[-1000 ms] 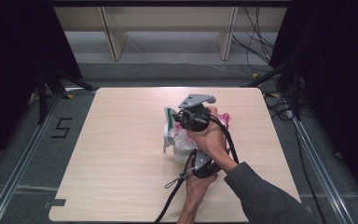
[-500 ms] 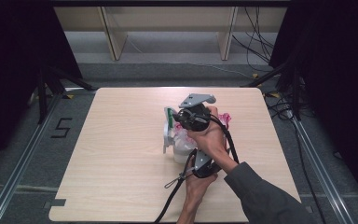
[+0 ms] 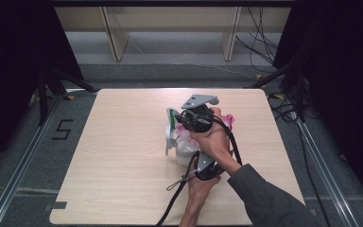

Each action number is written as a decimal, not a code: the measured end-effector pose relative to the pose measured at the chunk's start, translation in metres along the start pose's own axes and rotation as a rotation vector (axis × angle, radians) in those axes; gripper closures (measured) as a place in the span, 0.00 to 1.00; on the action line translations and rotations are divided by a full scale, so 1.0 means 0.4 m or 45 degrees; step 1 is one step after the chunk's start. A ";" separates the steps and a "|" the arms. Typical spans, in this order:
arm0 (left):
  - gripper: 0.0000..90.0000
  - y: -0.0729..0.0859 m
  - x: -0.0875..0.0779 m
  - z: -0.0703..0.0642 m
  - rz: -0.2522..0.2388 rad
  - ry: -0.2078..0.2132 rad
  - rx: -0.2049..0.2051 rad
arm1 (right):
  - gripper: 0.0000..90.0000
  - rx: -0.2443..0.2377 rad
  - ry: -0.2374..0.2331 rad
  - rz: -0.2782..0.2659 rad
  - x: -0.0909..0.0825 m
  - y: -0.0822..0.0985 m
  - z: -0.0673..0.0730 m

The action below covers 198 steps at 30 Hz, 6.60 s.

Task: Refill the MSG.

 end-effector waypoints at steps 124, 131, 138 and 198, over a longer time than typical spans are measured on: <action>0.75 0.010 -0.016 0.017 0.091 -0.053 0.056 | 1.00 0.149 -0.091 -0.297 -0.130 0.031 -0.047; 0.67 0.007 -0.032 0.035 0.104 -0.121 0.087 | 1.00 0.216 -0.121 -0.412 -0.167 0.054 -0.071; 0.57 0.006 -0.041 0.029 0.139 -0.089 0.108 | 1.00 0.305 -0.150 -0.521 -0.213 0.093 -0.084; 0.27 -0.023 -0.194 0.009 0.255 -0.097 0.033 | 1.00 0.502 0.049 -0.509 -0.377 0.484 -0.193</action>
Point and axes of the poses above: each handheld gripper's, and its own axes: x roughly forward along the jaws, y roughly out of its underside, z roughly to its left, the point moved 1 cm from there along x, roughly forward along the jaws, and after that the axes turned 4 degrees about x, right-handed, at the moved point
